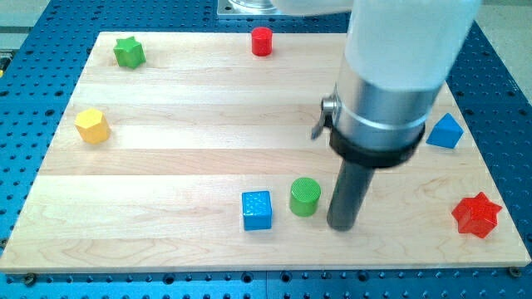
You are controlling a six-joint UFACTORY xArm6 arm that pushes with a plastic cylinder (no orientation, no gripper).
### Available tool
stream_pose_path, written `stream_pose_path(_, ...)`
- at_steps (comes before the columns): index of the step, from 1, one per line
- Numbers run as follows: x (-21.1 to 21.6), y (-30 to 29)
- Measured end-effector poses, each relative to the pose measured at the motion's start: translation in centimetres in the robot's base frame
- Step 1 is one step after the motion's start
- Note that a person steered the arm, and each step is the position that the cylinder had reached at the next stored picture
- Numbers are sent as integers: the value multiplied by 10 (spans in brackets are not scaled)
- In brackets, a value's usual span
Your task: Move the green circle to the top right of the blue cube
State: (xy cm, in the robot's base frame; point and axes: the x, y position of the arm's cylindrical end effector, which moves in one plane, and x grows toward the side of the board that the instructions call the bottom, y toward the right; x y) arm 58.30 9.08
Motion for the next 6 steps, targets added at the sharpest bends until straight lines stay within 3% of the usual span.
stream_pose_path(1, 0, 0)
stream_pose_path(2, -28, -20)
stream_pose_path(3, -98, -47)
stream_pose_path(5, -103, -58)
stream_pose_path(6, -97, 0)
